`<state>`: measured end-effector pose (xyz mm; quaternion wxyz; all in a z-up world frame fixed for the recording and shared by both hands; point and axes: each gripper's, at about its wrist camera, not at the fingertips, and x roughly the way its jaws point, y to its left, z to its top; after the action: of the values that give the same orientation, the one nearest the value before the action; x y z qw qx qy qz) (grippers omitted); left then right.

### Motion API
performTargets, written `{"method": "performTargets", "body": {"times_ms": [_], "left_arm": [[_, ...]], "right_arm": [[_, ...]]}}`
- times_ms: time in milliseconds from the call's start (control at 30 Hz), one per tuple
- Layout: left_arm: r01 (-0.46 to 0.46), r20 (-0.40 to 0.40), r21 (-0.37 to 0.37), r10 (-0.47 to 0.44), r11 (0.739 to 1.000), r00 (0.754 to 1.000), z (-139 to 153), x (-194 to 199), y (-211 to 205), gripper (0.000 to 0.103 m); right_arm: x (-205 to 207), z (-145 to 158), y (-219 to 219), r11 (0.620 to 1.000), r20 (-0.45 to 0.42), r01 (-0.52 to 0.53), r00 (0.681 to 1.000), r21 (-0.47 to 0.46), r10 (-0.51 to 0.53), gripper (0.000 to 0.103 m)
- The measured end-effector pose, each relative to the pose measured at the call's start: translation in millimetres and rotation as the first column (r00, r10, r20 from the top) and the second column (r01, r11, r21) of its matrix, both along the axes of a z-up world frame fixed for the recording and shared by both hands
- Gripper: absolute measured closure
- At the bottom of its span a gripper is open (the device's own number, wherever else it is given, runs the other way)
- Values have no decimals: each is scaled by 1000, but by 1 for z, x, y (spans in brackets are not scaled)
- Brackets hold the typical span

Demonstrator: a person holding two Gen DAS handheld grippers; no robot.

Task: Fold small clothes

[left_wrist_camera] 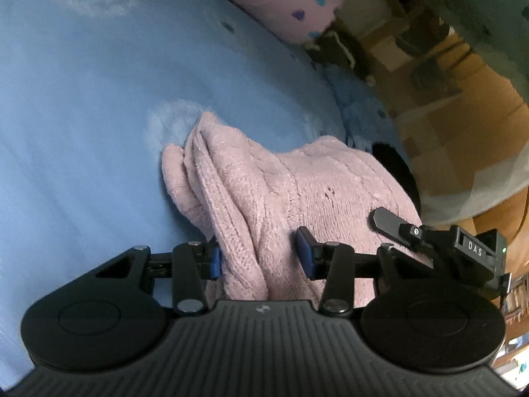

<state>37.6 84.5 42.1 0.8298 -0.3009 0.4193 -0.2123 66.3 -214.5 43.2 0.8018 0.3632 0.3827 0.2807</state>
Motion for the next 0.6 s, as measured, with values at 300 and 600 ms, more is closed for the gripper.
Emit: {"method": "performTargets", "body": {"times_ms": [300, 600], "left_arm": [[15, 11, 249, -19, 968, 1000, -9, -14, -49, 50], [-17, 95, 434, -28, 901, 995, 11, -24, -72, 37]], "right_arm": [[-19, -49, -21, 972, -41, 39, 998, -231, -50, 52], [-44, -55, -26, 955, 63, 125, 992, -267, -112, 41]]}}
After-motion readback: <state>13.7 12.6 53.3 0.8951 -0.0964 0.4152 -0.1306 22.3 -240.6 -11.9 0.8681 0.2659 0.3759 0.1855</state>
